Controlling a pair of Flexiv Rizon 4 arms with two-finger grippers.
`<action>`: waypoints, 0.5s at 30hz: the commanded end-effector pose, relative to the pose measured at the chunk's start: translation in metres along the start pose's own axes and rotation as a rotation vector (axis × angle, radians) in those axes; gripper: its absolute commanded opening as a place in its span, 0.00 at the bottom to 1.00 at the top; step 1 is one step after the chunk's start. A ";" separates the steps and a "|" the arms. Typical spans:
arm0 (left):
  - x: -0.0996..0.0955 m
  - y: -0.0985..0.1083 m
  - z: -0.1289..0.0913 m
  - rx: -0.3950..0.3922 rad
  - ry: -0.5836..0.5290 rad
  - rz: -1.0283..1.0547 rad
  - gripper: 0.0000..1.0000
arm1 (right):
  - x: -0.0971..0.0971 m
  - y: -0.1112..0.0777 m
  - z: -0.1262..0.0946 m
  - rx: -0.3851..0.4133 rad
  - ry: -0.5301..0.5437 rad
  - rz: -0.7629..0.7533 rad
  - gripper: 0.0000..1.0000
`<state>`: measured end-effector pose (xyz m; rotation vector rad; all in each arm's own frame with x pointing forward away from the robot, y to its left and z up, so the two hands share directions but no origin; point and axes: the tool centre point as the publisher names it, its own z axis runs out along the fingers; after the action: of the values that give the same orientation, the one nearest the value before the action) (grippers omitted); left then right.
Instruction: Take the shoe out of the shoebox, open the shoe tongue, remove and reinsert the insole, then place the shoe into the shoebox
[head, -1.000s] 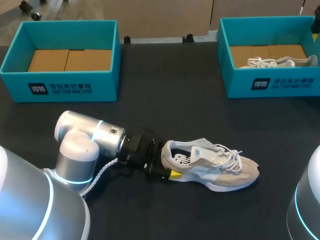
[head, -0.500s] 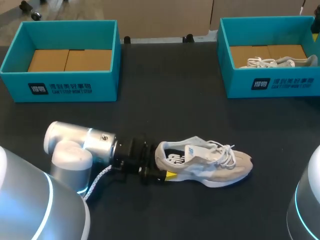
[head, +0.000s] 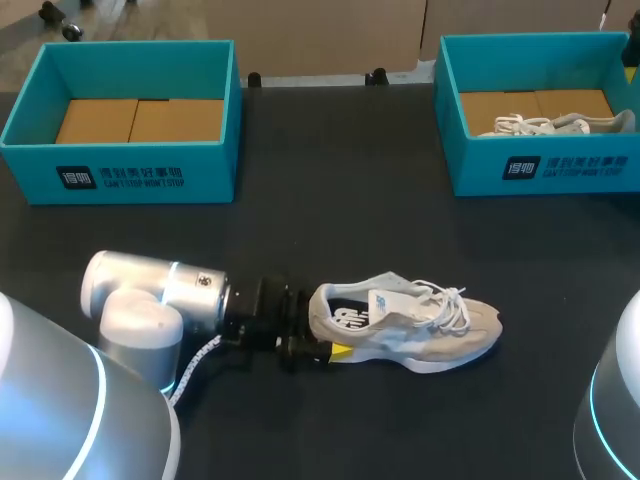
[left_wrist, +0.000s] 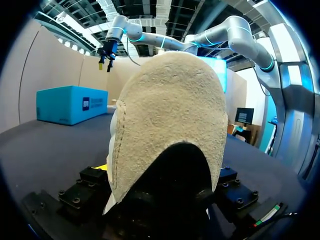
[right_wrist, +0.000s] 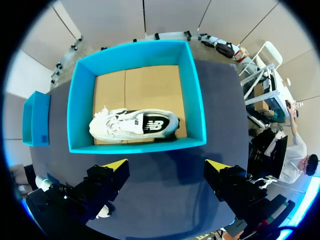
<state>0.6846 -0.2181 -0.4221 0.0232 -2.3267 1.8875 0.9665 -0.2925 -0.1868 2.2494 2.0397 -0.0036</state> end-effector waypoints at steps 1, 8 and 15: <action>-0.001 0.000 0.002 -0.001 -0.001 -0.001 0.00 | 0.000 -0.001 0.000 -0.001 -0.001 0.001 1.00; -0.001 0.000 0.002 -0.001 -0.001 -0.001 0.00 | 0.000 -0.001 0.000 -0.001 -0.001 0.001 1.00; -0.001 0.000 0.002 -0.001 -0.001 -0.001 0.00 | 0.007 -0.001 -0.003 -0.011 -0.001 0.051 1.00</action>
<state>0.6849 -0.2183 -0.4222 0.0224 -2.3262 1.8867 0.9684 -0.2911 -0.1856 2.2748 2.0096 0.0094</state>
